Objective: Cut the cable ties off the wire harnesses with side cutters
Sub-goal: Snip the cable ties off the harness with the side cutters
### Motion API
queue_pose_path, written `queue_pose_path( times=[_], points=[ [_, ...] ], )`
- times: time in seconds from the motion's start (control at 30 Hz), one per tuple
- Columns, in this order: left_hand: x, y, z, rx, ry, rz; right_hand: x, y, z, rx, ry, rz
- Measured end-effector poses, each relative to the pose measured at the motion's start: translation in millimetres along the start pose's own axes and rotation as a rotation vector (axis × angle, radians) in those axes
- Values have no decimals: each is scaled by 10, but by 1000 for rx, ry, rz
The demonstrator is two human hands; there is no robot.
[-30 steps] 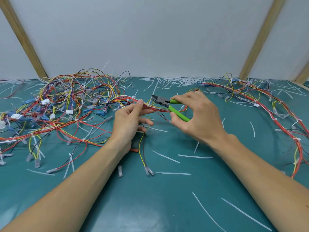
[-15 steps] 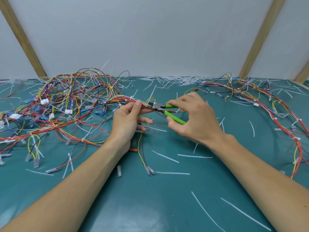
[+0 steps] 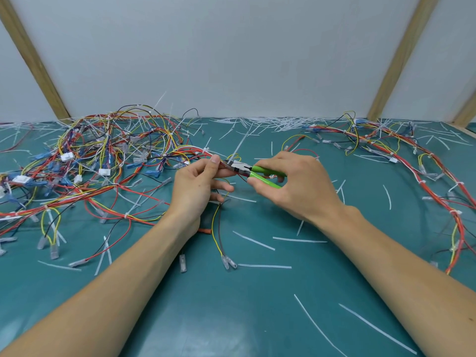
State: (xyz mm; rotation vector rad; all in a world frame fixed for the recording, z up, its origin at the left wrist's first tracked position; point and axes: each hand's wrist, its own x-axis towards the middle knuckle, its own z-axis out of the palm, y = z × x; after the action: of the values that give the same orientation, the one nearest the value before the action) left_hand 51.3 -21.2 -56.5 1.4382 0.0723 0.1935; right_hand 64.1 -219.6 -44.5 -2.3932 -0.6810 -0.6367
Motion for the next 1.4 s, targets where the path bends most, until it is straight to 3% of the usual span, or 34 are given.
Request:
queue_pose_path(
  times=[1.4],
  points=[
    [49, -33, -48, -12, 0, -35, -21, -12, 110, 140, -110, 139]
  ],
)
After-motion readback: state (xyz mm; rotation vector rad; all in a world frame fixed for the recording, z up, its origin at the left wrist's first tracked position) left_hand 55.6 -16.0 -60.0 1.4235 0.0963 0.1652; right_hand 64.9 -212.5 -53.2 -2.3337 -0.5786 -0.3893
